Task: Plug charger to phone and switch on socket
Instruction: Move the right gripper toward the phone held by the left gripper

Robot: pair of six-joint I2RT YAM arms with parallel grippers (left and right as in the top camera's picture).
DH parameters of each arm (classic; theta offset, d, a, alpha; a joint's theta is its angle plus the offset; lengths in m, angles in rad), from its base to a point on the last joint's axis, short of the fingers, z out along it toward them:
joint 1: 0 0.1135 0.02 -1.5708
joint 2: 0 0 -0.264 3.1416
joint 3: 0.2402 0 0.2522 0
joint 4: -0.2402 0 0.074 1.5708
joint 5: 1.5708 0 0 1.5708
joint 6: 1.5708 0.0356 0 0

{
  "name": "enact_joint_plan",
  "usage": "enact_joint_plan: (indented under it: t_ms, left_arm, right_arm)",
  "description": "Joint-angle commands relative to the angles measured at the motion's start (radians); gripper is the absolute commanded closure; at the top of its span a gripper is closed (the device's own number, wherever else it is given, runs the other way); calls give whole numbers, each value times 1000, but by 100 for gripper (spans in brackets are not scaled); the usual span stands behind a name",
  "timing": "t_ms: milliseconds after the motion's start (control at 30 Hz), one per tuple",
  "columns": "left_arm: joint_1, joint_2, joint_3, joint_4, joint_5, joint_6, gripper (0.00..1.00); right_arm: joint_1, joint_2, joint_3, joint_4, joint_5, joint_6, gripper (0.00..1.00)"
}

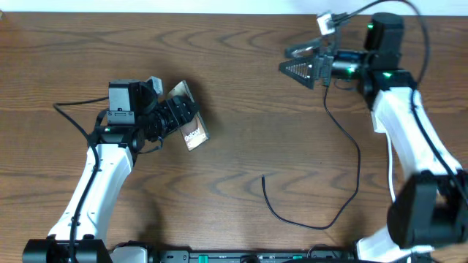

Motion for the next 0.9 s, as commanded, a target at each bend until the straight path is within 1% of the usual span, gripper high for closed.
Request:
enact_joint_plan:
  t_ms: [0,100,267,367,600,867]
  left_arm:
    - [3,-5,45,6,-19,-216,93]
    - [3,-5,45,8,-30,-330,93]
    - [3,-5,45,8,-95,-595,93]
    - [3,-5,45,8,-106,-721,93]
    - [3,-5,45,8,-121,-930,93]
    - [3,-5,45,8,-131,-1094,93]
  right_arm:
    - [37,60,16,42,-120,168,1]
    - [66,103,16,68,-110,179,1]
    - [124,128,16,68,-33,179,1]
    - [161,128,16,69,29,179,1]
    - [232,128,16,68,122,179,1]
    - [304,128,16,50,228,180,2]
